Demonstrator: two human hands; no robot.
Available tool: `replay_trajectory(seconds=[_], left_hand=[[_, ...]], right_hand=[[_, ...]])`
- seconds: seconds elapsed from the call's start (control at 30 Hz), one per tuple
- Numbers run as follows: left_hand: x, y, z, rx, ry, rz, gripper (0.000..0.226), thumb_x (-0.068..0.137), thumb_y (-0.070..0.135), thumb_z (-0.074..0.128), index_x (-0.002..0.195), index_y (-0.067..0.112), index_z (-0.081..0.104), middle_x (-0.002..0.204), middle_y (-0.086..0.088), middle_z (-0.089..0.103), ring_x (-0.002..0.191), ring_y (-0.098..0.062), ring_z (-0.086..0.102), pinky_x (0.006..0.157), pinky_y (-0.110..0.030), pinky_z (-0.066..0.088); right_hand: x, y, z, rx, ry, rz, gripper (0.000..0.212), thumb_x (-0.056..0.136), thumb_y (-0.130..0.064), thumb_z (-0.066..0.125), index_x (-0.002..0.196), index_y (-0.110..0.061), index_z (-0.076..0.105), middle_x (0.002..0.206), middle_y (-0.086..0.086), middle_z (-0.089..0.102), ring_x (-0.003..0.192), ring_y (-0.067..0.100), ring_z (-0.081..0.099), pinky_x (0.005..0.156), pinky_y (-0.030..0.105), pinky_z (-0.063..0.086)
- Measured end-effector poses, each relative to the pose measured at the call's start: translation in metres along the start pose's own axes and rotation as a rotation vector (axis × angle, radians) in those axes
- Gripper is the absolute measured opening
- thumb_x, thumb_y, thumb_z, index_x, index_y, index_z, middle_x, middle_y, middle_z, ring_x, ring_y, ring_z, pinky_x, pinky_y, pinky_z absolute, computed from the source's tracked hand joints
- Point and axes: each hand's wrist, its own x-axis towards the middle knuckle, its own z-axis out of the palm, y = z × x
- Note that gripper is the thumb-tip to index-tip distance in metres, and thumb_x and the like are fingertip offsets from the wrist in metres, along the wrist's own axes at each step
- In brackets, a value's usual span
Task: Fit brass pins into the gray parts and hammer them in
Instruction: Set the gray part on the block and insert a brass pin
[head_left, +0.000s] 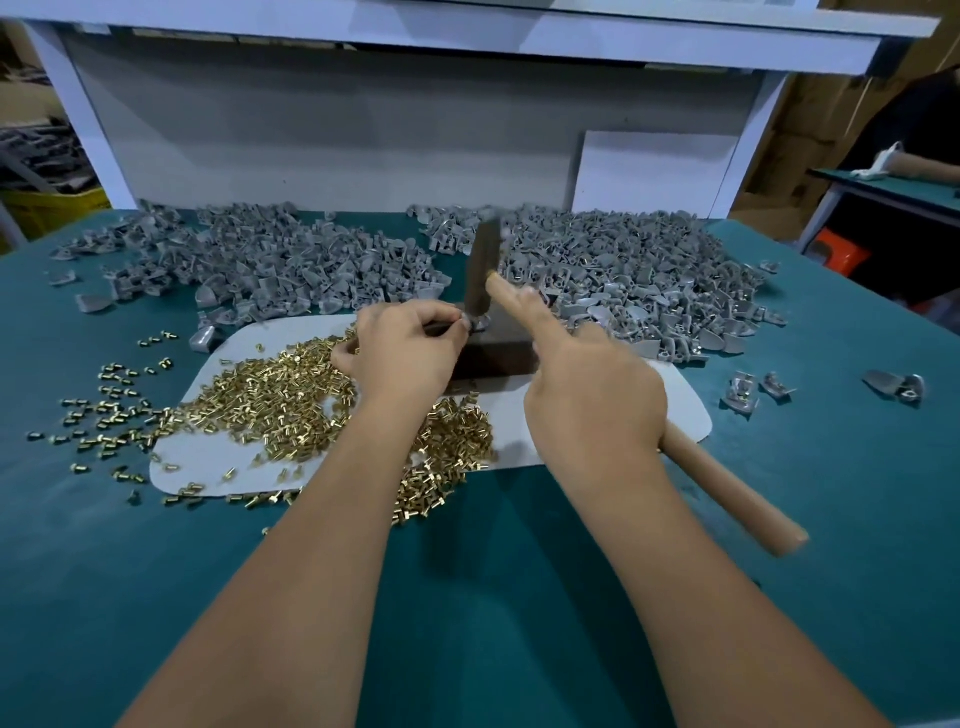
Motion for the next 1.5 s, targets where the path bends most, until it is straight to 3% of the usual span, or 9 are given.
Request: replay_trajectory(seconds=[0.17,0.33,0.43,0.67,0.9,1.0,1.1,1.4,1.5], left_hand=[[-0.001,0.001,0.000,0.011,-0.005,0.012,0.031,0.082,0.047,0.074,0.056,0.053,0.056,0.093,0.027,0.065,0.124,-0.010,0.042,0.088,-0.041,0.016],[-0.005,0.004,-0.003,-0.006,-0.021,0.010,0.029,0.083,0.047,0.072,0.058,0.052,0.058,0.093,0.028,0.065,0.122,-0.010,0.043,0.098,-0.048,0.022],[-0.005,0.005,-0.007,-0.005,-0.063,0.016,0.021,0.086,0.045,0.068,0.066,0.049,0.063,0.094,0.029,0.063,0.124,-0.011,0.039,0.102,-0.049,0.022],[-0.006,0.013,-0.015,-0.291,-0.220,-0.052,0.024,0.087,0.024,0.072,0.066,0.037,0.070,0.097,0.027,0.058,0.130,-0.021,0.039,0.109,-0.051,0.036],[-0.008,0.014,-0.018,-0.242,-0.215,-0.036,0.024,0.088,0.027,0.070,0.067,0.038,0.068,0.101,0.030,0.057,0.132,-0.016,0.030,0.114,-0.050,0.021],[-0.008,0.015,-0.017,-0.195,-0.211,-0.033,0.023,0.089,0.031,0.069,0.067,0.038,0.067,0.105,0.030,0.058,0.131,-0.014,0.027,0.105,-0.037,0.013],[-0.008,0.015,-0.017,-0.174,-0.216,-0.021,0.023,0.089,0.033,0.069,0.067,0.038,0.066,0.106,0.030,0.057,0.130,-0.014,0.026,0.106,-0.040,0.015],[-0.010,0.011,-0.014,-0.099,-0.205,0.045,0.018,0.088,0.041,0.068,0.071,0.041,0.066,0.113,0.029,0.060,0.130,-0.012,0.026,0.095,-0.038,0.016],[-0.009,0.011,-0.014,-0.099,-0.175,0.100,0.018,0.087,0.042,0.070,0.071,0.046,0.064,0.105,0.032,0.059,0.129,-0.011,0.027,0.096,-0.036,0.015]], right_hand=[[0.000,0.003,-0.007,0.047,0.086,0.049,0.068,0.083,-0.009,0.061,0.143,-0.032,0.040,0.075,0.010,0.054,0.054,0.021,0.034,0.046,0.024,0.018],[0.001,0.006,-0.002,-0.052,-0.030,0.009,0.062,0.093,-0.018,0.048,0.146,-0.040,0.024,0.086,0.006,0.056,0.058,0.022,0.034,0.043,0.026,0.009],[0.001,0.012,-0.002,-0.013,0.082,0.053,0.065,0.089,-0.013,0.056,0.145,-0.035,0.032,0.079,0.008,0.047,0.052,0.021,0.033,0.044,0.024,0.009],[0.017,0.036,0.008,-0.066,-0.010,0.207,0.057,0.090,-0.009,0.050,0.139,-0.033,0.034,0.093,0.008,0.039,0.047,0.017,0.028,0.042,0.025,0.016],[0.022,0.046,0.020,-0.015,-0.096,0.263,0.028,0.092,-0.012,0.049,0.119,-0.018,0.048,0.096,0.013,0.061,0.079,0.033,0.056,0.057,0.033,0.027],[0.021,0.043,0.027,0.033,-0.137,0.258,0.018,0.091,-0.011,0.048,0.109,-0.015,0.048,0.093,0.011,0.063,0.076,0.032,0.052,0.052,0.031,0.022],[0.021,0.042,0.031,0.031,-0.159,0.252,0.013,0.091,-0.013,0.049,0.104,-0.013,0.053,0.095,0.012,0.064,0.086,0.033,0.058,0.057,0.031,0.027],[0.018,0.043,0.036,-0.130,-0.097,0.192,0.022,0.088,-0.017,0.051,0.099,-0.008,0.067,0.111,0.013,0.050,0.105,0.033,0.042,0.079,0.036,0.034],[0.021,0.035,0.032,0.099,0.034,0.117,0.026,0.092,-0.028,0.053,0.112,-0.015,0.065,0.110,0.007,0.051,0.103,0.027,0.043,0.085,0.035,0.033]])
